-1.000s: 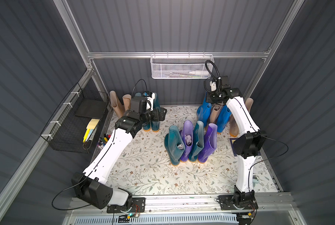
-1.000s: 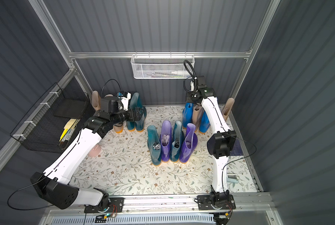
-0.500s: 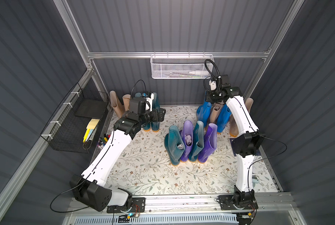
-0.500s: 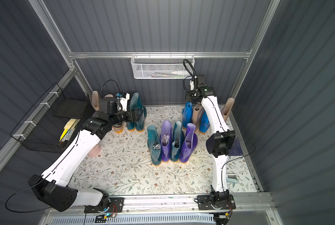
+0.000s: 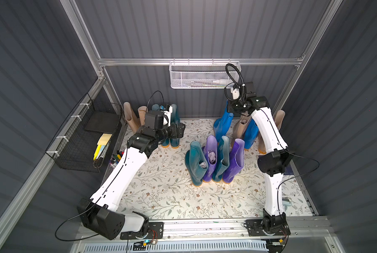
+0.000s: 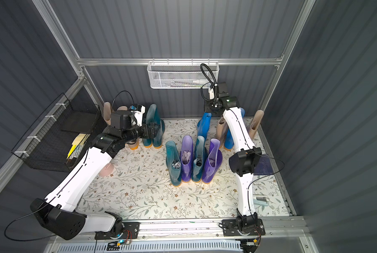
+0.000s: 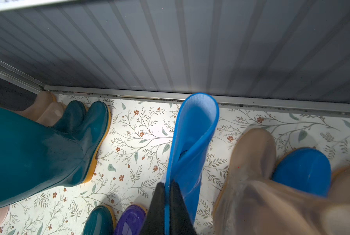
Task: Match and arrange rain boots in pairs
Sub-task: Pick up the rain boot at the center of the board, then place the rain boot at the center of the board.
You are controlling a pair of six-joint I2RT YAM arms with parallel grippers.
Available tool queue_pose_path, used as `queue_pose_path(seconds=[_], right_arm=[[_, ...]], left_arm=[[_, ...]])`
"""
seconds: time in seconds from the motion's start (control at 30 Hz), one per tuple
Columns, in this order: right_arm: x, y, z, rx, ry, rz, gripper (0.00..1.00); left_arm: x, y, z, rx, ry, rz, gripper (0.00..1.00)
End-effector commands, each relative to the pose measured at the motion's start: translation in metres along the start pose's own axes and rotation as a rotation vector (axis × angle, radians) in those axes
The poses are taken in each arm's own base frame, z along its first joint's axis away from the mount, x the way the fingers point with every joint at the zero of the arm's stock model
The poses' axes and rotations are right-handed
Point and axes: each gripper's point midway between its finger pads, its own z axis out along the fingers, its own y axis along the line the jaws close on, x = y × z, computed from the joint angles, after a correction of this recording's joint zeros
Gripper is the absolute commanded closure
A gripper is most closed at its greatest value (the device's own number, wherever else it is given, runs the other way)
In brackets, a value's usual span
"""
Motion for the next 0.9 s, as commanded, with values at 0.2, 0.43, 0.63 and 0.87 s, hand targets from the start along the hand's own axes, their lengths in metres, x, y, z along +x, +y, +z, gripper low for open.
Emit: queue_pose_path(seconds=[0.2, 0.43, 0.63, 0.87], right_arm=[[-0.043, 0.048, -0.011, -0.117, -0.178, -0.050, 1.00], [-0.050, 0.075, -0.012, -0.181, -0.218, -0.063, 1.00], [-0.053, 0.102, -0.012, -0.240, -0.250, -0.086, 1.00], [-0.049, 0.133, -0.005, -0.298, -0.263, -0.115, 1.00]], left_arm=[[0.004, 0.003, -0.012, -0.021, -0.003, 0.032, 0.07], [0.015, 0.007, -0.013, -0.033, 0.008, 0.026, 0.07], [0.018, 0.009, -0.015, -0.043, 0.007, 0.029, 0.07], [0.021, 0.010, -0.017, -0.042, 0.008, 0.024, 0.07]])
